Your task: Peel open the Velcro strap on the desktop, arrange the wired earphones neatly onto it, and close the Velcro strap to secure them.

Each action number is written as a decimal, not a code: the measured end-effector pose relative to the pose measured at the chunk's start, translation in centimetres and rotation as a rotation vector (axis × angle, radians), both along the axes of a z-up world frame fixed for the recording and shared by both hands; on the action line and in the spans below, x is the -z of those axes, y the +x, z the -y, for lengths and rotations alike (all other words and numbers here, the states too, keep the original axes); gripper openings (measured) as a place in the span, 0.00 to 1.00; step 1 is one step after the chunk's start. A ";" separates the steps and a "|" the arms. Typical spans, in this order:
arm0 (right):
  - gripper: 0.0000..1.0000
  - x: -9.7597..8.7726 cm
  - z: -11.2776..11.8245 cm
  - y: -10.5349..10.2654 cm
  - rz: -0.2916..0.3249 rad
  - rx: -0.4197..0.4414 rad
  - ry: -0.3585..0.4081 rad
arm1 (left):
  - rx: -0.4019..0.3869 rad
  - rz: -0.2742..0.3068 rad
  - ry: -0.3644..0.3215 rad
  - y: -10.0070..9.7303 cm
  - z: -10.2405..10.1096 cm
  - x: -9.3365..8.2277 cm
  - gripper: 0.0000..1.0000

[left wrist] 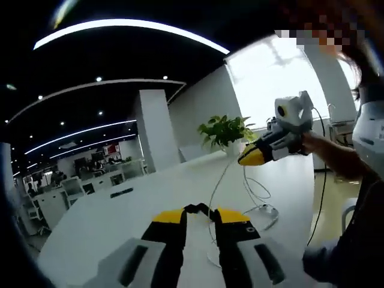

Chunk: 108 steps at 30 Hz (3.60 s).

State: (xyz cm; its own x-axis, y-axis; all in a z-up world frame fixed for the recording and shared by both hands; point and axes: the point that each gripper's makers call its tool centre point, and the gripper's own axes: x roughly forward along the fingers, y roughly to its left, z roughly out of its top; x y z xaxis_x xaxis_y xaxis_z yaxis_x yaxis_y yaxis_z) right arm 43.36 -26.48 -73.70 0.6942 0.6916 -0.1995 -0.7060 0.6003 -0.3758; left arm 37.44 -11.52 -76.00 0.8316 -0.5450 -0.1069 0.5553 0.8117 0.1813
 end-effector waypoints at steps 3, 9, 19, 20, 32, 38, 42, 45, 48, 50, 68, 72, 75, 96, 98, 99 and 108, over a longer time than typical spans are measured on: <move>0.06 -0.4 0.0 -0.2 -0.002 -0.002 0.010 | 0.101 0.034 -0.079 -1.5 2.6 -1.8 0.22; 0.06 -0.4 -0.7 -0.8 0.007 -0.024 -0.015 | 0.255 0.127 0.236 -2.5 8.1 -0.5 0.22; 0.06 -0.4 0.2 -1.3 0.016 0.002 -0.016 | 0.439 0.038 0.269 -1.2 14.8 1.7 0.19; 0.06 -0.3 0.4 -1.3 0.018 0.006 -0.021 | 0.434 0.016 0.208 -1.0 15.3 1.2 0.19; 0.06 -0.8 0.8 -2.6 0.006 -0.010 0.021 | 0.321 -0.219 0.145 2.0 13.9 4.8 0.15; 0.06 -1.9 0.7 -3.6 0.038 -0.022 0.026 | 0.320 -0.377 0.079 0.2 13.1 7.2 0.15; 0.06 -2.2 0.6 -3.9 0.072 -0.018 0.002 | 0.323 -0.433 0.112 -0.6 12.9 8.9 0.15; 0.06 -2.2 0.5 -4.1 0.074 -0.023 0.002 | 0.333 -0.467 0.099 -0.9 12.8 9.3 0.15; 0.06 -2.0 0.6 -4.1 0.069 -0.026 -0.001 | 0.389 -0.524 0.026 -2.0 13.6 8.9 0.15; 0.06 -2.0 0.8 -3.9 0.074 -0.018 -0.010 | 0.396 -0.526 0.030 -2.3 13.7 8.8 0.15; 0.06 0.9 0.8 -1.6 -0.001 -0.028 -0.032 | 0.457 -0.550 0.027 -3.7 15.3 9.7 0.15; 0.06 1.8 0.3 -1.2 -0.006 -0.040 -0.043 | 0.460 -0.545 -0.004 -3.7 15.7 9.8 0.15; 0.06 2.9 -0.2 -1.2 -0.014 -0.058 -0.068 | 0.458 -0.541 -0.031 -3.7 15.6 9.7 0.16; 0.06 7.6 -1.6 -1.1 -0.071 -0.151 -0.155 | 0.398 -0.466 -0.060 -4.0 13.5 9.5 0.24; 0.06 7.9 -1.5 -1.1 -0.076 -0.156 -0.168 | 0.416 -0.479 -0.071 -4.1 14.0 9.5 0.24; 0.06 8.0 -1.3 -1.1 -0.080 -0.158 -0.175 | 0.422 -0.484 -0.077 -4.1 14.2 9.4 0.23; 0.06 9.4 -1.7 -1.6 -0.181 -0.273 -0.198 | 0.448 -0.495 -0.070 -4.2 15.3 9.6 0.23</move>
State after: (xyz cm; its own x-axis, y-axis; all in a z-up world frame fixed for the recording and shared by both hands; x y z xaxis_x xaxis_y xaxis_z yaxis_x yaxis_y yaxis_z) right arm 41.80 -24.76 -83.10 0.4308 0.7822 -0.4501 -0.8956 0.3091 -0.3201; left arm 33.20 -26.82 -85.62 0.3850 -0.8457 -0.3695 0.8454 0.4838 -0.2265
